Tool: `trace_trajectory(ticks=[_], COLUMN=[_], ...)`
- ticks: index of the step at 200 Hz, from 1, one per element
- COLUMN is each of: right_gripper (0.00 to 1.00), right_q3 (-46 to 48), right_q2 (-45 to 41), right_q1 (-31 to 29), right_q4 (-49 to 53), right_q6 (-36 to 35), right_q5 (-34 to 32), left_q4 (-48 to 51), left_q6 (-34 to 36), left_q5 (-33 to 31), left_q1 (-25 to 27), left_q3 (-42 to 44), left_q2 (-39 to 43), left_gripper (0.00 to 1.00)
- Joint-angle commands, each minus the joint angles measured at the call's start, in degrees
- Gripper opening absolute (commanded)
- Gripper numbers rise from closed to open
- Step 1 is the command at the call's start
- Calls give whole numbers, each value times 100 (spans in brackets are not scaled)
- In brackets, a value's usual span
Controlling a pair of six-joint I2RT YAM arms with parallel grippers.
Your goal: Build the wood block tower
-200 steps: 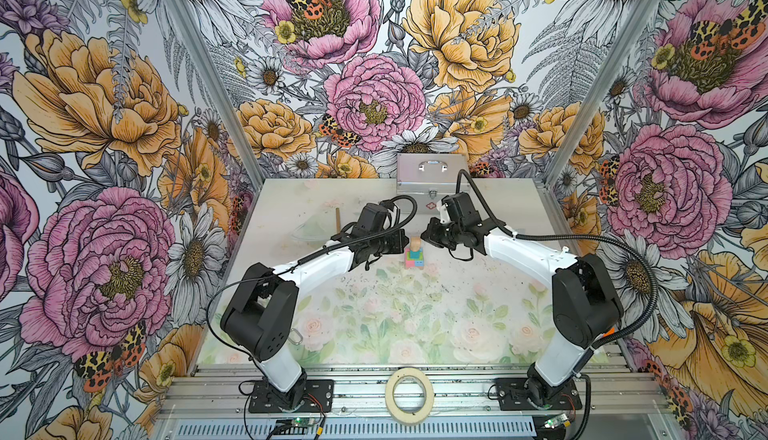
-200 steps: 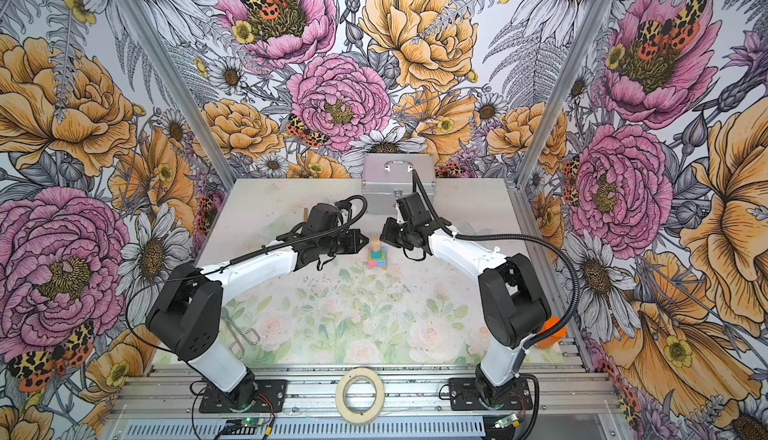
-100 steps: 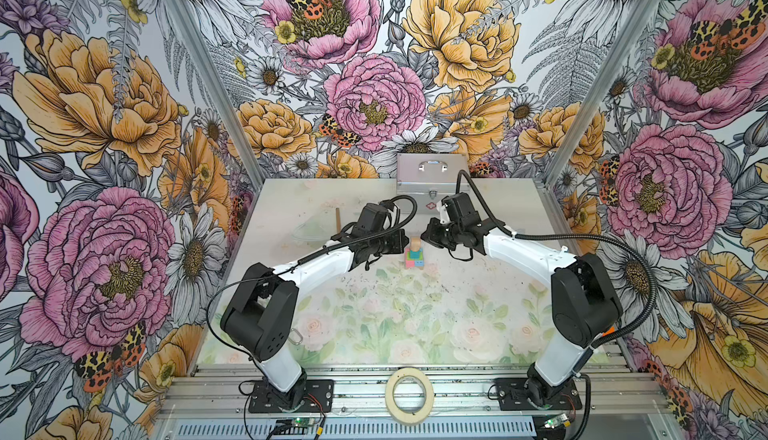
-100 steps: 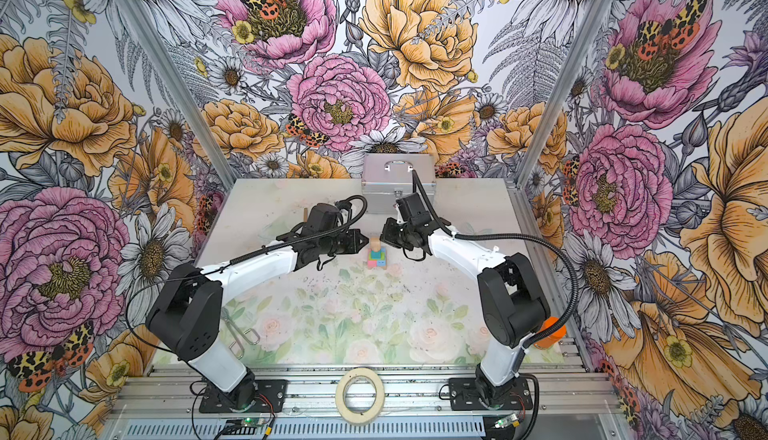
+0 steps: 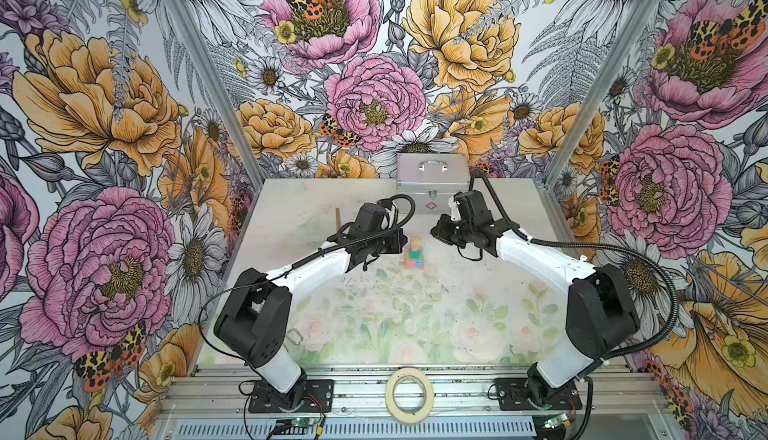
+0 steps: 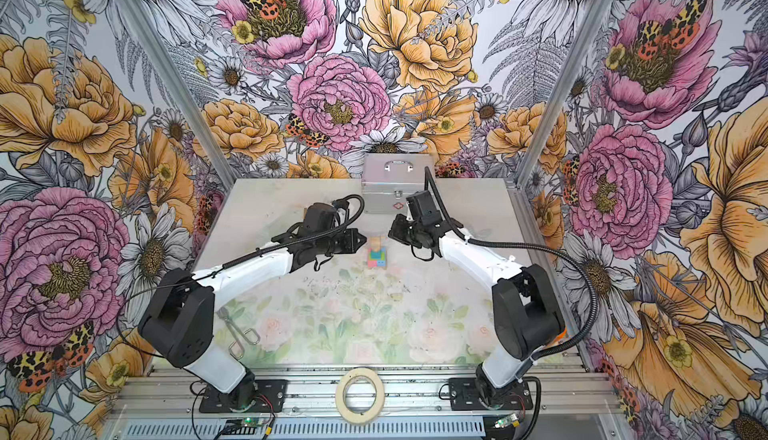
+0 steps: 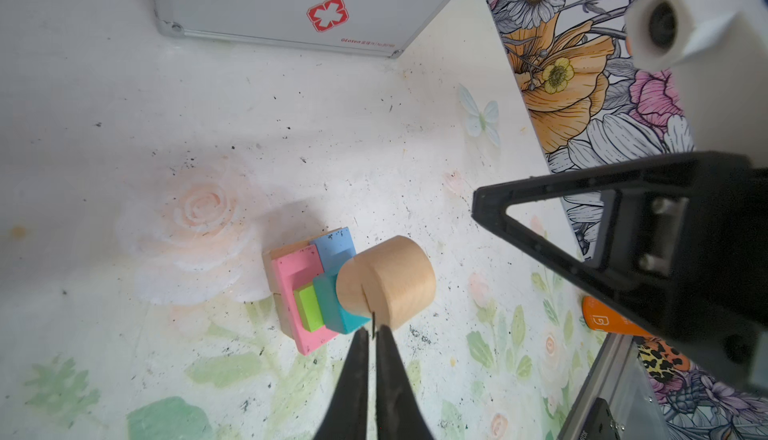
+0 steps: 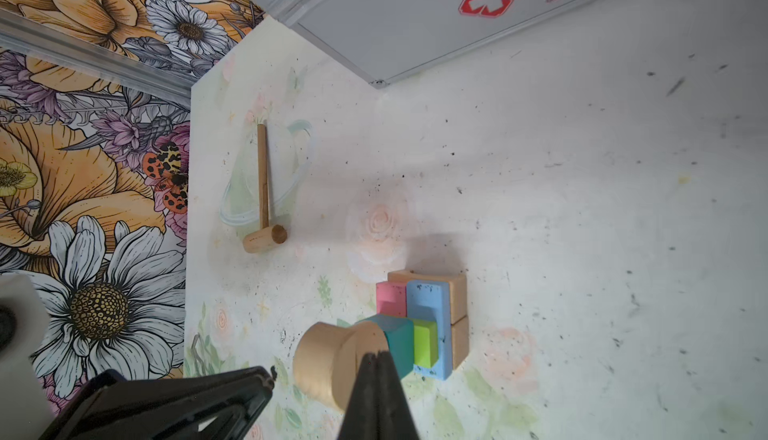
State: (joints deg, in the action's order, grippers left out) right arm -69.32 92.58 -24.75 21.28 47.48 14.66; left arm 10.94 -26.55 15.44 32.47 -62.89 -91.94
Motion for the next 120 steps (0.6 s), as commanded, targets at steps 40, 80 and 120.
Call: trace_trajectory(ticks=[40,80,120], right_gripper=[0,0,25], right_q3=[285,541,799], right_q2=[-870,-1390,-1986], right_q1=[282,573,1117], right_q4=[271,545,880], right_q6=[-253,-413,-730], right_q5=[-407,-594,-713], left_q4=[-29,-22,205], left_q6=[192,242,410], left_q5=[-229,-357,-669], left_q1=[-136,-252,-623], left_q3=[184,402,696], left_q2=[404,713,1329], left_gripper=[10,16,57])
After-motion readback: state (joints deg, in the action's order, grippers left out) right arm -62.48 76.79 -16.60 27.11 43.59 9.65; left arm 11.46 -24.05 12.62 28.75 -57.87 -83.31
